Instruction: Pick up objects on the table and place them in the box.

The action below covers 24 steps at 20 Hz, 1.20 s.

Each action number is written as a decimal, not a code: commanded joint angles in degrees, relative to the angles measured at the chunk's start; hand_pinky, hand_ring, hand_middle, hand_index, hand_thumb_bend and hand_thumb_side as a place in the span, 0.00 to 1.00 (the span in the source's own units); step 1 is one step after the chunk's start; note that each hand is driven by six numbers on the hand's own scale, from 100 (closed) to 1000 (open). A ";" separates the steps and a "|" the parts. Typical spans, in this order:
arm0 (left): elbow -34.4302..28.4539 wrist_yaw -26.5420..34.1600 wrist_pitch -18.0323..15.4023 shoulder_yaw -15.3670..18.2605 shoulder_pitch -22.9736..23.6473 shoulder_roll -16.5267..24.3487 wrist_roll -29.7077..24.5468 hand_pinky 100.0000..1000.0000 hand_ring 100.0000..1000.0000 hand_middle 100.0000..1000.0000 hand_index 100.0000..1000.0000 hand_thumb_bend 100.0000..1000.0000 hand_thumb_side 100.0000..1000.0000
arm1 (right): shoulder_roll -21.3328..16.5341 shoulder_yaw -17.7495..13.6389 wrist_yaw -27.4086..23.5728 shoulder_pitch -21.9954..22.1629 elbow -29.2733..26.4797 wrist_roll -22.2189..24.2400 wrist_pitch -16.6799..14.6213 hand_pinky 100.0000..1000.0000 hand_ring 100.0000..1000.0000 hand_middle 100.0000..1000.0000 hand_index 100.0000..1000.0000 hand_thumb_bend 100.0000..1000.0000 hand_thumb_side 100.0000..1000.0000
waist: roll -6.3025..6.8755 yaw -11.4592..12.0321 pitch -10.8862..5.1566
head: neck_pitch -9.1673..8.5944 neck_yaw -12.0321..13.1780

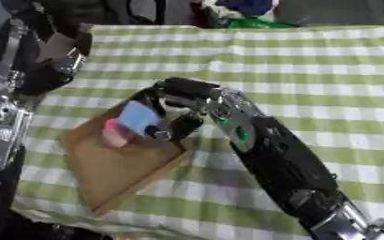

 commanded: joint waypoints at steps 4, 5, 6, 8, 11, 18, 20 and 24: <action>-1.05 -0.32 0.15 0.45 -0.82 0.63 0.05 0.54 0.49 0.46 0.71 0.27 0.25 | -0.53 0.29 3.77 -1.12 -3.39 -0.55 -1.66 0.80 0.75 0.71 0.97 0.00 0.51 | 0.00 -0.27 -0.99 | 0.30 0.39; -1.04 -0.33 0.17 0.46 -0.80 0.64 0.06 0.54 0.49 0.46 0.71 0.27 0.25 | -0.65 0.32 4.46 -1.15 -3.69 -0.97 -1.93 0.81 0.76 0.74 0.98 0.00 0.55 | 0.00 -0.34 -1.03 | 0.30 0.42; -1.04 -0.35 0.18 0.47 -0.79 0.64 0.07 0.54 0.49 0.46 0.71 0.27 0.25 | -0.77 0.32 5.23 -1.17 -4.02 -1.53 -2.25 0.81 0.76 0.77 0.98 0.02 0.57 | 0.00 -0.37 -1.06 | 0.30 0.47; -1.04 -0.38 0.19 0.47 -0.76 0.65 0.07 0.54 0.49 0.46 0.71 0.27 0.25 | -1.03 0.21 6.60 -1.22 -4.54 -3.03 -2.94 0.81 0.77 0.82 0.99 0.08 0.60 | 0.02 -0.42 -1.11 | 0.30 0.55; -0.99 -0.47 0.22 0.47 -0.69 0.69 -0.01 0.54 0.49 0.47 0.71 0.27 0.25 | -1.39 -0.04 7.99 -1.34 -4.84 -5.03 -3.75 0.82 0.78 0.86 0.99 0.15 0.62 | 0.05 -0.51 -1.22 | 0.30 0.62; -0.96 -0.54 0.23 0.49 -0.59 0.73 -0.07 0.54 0.49 0.47 0.71 0.27 0.25 | -2.15 -0.32 9.25 -1.70 -5.25 -7.17 -4.69 0.83 0.81 0.92 1.00 0.23 0.65 | 0.08 -0.79 -1.35 | 0.30 0.77; -0.97 -0.54 0.22 0.48 -0.60 0.73 -0.05 0.54 0.49 0.47 0.71 0.27 0.25 | -2.19 -0.23 9.50 -1.70 -5.30 -7.10 -4.87 0.83 0.81 0.92 1.00 0.24 0.65 | 0.09 -0.80 -1.34 | 0.30 0.81; -0.95 -0.55 0.22 0.51 -0.61 0.74 0.01 0.54 0.49 0.47 0.71 0.27 0.25 | -2.09 0.09 10.10 -1.49 -5.09 -6.51 -5.30 0.83 0.81 0.93 1.00 0.25 0.65 | 0.15 -0.72 -1.34 | 0.30 0.80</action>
